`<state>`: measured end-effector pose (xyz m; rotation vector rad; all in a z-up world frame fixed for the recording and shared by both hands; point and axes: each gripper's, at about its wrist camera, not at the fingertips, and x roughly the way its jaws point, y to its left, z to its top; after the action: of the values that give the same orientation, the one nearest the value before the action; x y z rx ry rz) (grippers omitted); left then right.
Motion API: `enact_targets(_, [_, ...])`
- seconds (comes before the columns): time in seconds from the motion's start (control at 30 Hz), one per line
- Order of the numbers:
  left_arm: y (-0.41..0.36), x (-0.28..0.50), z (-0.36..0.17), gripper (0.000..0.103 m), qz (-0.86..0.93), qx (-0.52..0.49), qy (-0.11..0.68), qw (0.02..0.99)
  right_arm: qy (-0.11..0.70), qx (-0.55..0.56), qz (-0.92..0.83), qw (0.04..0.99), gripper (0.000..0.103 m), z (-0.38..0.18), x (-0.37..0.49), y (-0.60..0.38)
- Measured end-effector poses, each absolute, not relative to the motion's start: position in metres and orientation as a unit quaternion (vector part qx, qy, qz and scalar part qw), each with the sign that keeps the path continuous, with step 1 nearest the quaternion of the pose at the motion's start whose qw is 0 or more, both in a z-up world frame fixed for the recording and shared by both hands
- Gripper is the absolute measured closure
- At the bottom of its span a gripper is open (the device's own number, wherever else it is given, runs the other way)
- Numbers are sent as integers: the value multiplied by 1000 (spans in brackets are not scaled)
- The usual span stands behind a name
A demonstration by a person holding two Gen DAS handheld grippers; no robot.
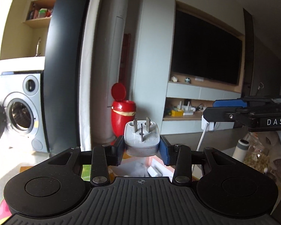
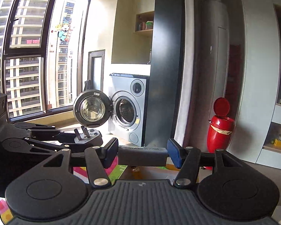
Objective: Organize rigid objects
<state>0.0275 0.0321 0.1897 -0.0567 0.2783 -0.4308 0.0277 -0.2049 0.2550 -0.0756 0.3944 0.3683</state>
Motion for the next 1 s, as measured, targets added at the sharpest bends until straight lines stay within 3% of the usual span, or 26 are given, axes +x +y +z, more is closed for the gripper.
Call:
enact_targets(0.2, [22, 100, 176, 59, -209, -68, 161, 962, 206, -10, 138, 969, 45, 244, 109, -208])
enact_targets(0.3, [15, 133, 142, 59, -195, -92, 232, 948, 259, 15, 130, 957, 43, 214, 143, -213])
enact_targets(0.43, [18, 142, 102, 59, -199, -80, 265, 940, 318, 40, 111, 941, 42, 160, 142, -226])
enact_targets(0.73, [33, 62, 74, 59, -146, -10, 295, 944, 361, -19, 89, 928, 27, 114, 58, -235])
enact_targets(0.83, [40, 23, 62, 59, -102, 6, 308, 946, 367, -21, 90, 926, 18, 101, 27, -230])
enact_targets(1.0, [42, -1, 29, 59, -79, -41, 359, 929, 418, 18, 100, 903, 17, 62, 11, -211])
